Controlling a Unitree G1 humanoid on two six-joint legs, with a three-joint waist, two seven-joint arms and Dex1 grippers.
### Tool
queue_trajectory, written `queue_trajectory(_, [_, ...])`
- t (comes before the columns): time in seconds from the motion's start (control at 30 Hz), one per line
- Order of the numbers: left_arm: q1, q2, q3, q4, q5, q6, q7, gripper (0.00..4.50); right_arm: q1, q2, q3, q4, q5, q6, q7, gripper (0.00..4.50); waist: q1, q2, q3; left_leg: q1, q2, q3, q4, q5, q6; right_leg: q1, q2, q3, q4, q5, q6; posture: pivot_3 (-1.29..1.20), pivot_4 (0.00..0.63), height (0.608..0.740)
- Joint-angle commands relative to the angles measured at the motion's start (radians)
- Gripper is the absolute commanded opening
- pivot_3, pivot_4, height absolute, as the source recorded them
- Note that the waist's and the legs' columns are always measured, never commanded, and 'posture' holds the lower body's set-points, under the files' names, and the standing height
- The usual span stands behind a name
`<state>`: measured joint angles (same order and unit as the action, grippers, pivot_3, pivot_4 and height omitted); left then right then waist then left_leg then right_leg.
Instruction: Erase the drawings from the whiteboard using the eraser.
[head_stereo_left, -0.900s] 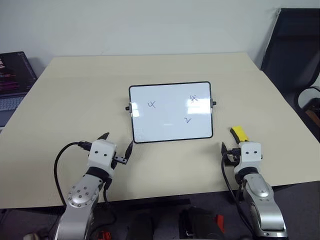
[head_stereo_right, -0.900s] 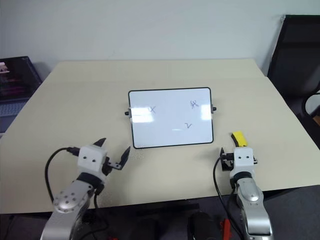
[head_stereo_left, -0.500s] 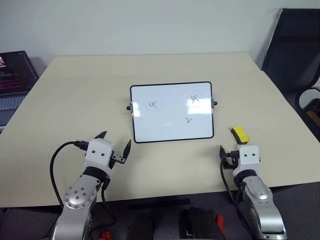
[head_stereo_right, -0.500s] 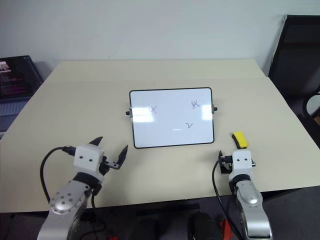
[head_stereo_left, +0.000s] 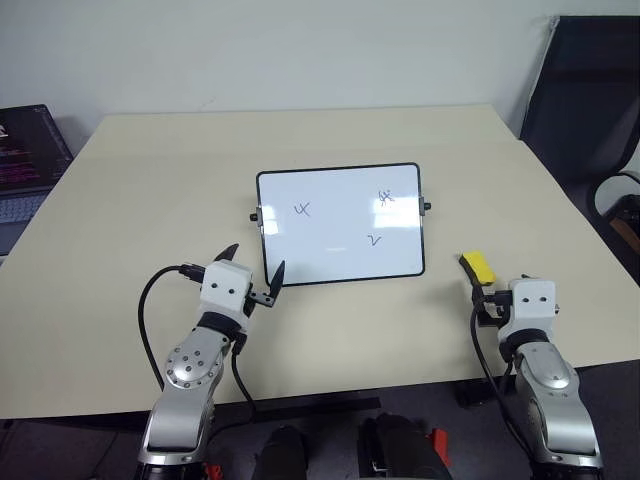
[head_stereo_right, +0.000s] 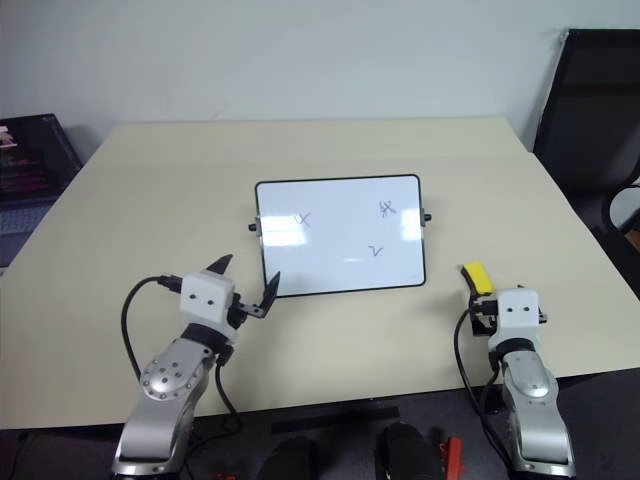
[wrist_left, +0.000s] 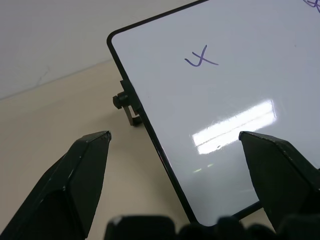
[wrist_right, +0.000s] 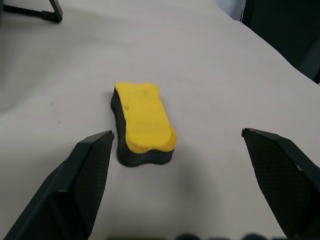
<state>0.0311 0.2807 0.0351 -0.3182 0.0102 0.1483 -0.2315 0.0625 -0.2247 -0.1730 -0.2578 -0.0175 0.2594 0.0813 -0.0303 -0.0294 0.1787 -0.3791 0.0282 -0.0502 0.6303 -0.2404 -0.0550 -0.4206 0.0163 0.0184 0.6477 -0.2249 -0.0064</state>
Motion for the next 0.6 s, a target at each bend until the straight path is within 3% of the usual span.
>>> queue_trajectory(0.03, [-0.049, 0.008, 0.004, 0.013, -0.005, -0.052, -0.012, 4.50, -0.011, -0.006, -0.013, -0.039, 0.018, -0.004, 0.009, 4.46, 0.001, 0.000, 0.000, 0.000, 0.000, 0.000, 0.000, 0.000, 0.000, 0.000, 0.000, 0.000, 0.000, 0.000, 0.000, 0.00, 0.150, 0.740])
queue_trajectory(0.13, [-0.077, 0.019, -0.019, 0.025, -0.016, -0.085, -0.055, 4.50, -0.022, -0.020, -0.022, -0.052, 0.037, 0.010, 0.032, 4.46, 0.002, 0.000, 0.000, 0.000, -0.001, 0.000, 0.000, 0.000, 0.000, 0.000, 0.000, 0.000, 0.000, 0.000, 0.000, 0.00, 0.150, 0.740])
queue_trajectory(0.33, [-0.159, 0.016, -0.107, 0.053, -0.203, -0.073, -0.302, 4.50, -0.069, -0.095, -0.067, -0.055, 0.114, 0.074, 0.112, 4.46, 0.002, 0.000, 0.000, -0.001, -0.001, 0.001, 0.000, 0.000, 0.000, 0.000, 0.000, 0.000, -0.001, 0.002, 0.004, 0.00, 0.150, 0.740])
queue_trajectory(0.6, [-0.252, 0.074, -0.196, 0.113, -0.334, -0.001, -0.579, 4.50, -0.150, -0.124, -0.081, -0.038, 0.194, 0.230, 0.140, 4.46, -0.005, 0.000, 0.000, 0.000, -0.001, 0.001, 0.000, 0.000, 0.000, 0.000, 0.001, 0.000, 0.001, 0.003, 0.004, 0.00, 0.150, 0.740])
